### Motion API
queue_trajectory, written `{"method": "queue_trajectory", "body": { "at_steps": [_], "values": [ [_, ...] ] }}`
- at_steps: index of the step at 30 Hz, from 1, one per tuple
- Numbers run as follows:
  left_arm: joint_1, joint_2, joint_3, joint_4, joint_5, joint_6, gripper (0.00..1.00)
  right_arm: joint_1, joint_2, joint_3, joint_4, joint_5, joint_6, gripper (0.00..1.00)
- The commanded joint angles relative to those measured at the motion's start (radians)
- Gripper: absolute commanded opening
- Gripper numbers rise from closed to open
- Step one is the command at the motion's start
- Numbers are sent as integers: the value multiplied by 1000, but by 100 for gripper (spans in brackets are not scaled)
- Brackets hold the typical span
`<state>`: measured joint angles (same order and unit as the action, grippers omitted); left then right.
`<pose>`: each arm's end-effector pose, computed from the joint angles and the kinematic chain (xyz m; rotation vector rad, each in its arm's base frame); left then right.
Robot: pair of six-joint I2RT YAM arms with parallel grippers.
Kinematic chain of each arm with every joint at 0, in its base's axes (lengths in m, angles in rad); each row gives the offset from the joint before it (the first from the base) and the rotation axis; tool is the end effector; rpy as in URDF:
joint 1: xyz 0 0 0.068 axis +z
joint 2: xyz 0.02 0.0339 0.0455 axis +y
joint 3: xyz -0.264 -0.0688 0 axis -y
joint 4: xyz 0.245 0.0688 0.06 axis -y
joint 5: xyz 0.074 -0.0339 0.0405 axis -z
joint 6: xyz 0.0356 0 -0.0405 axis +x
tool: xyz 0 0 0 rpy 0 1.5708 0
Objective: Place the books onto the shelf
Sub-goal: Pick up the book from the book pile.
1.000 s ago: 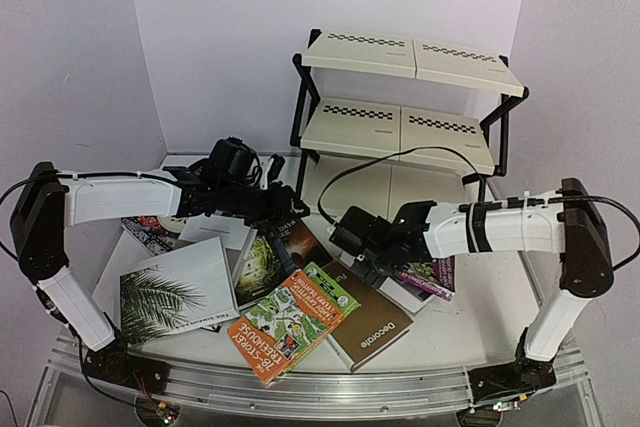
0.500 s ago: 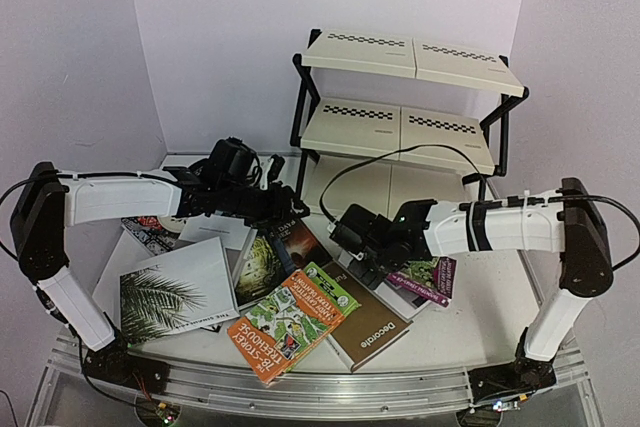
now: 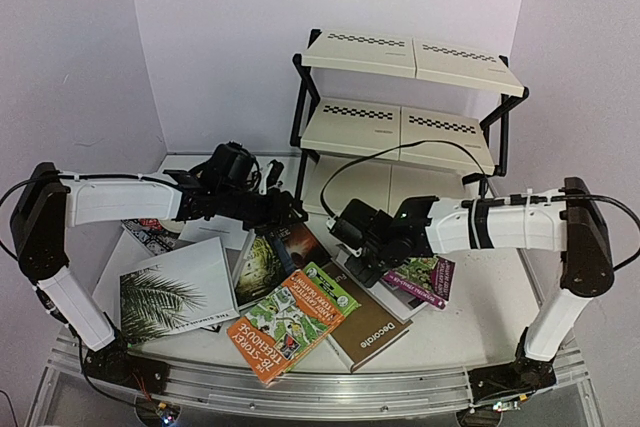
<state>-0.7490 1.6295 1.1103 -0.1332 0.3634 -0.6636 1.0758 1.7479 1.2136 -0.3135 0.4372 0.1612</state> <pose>0.2574 -0.2566 0.2424 0.3243 2.4184 -1.1195 0.1929 0.3257 0.2206 -0.8462 2.1594 0.0884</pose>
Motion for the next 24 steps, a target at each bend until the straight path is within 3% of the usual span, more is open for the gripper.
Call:
{"method": "queue_trajectory", "body": {
  "at_steps": [1, 10, 24],
  "values": [
    [2, -51, -4, 3, 8, -6, 57, 12, -5, 9, -35, -134, 41, 23],
    [2, -59, 10, 4, 25, -13, 58, 13, -56, 32, -35, -127, 51, 16],
    [-12, -34, 35, 15, 47, -22, 58, 11, -80, 62, -35, -149, 65, 17]
  ]
}}
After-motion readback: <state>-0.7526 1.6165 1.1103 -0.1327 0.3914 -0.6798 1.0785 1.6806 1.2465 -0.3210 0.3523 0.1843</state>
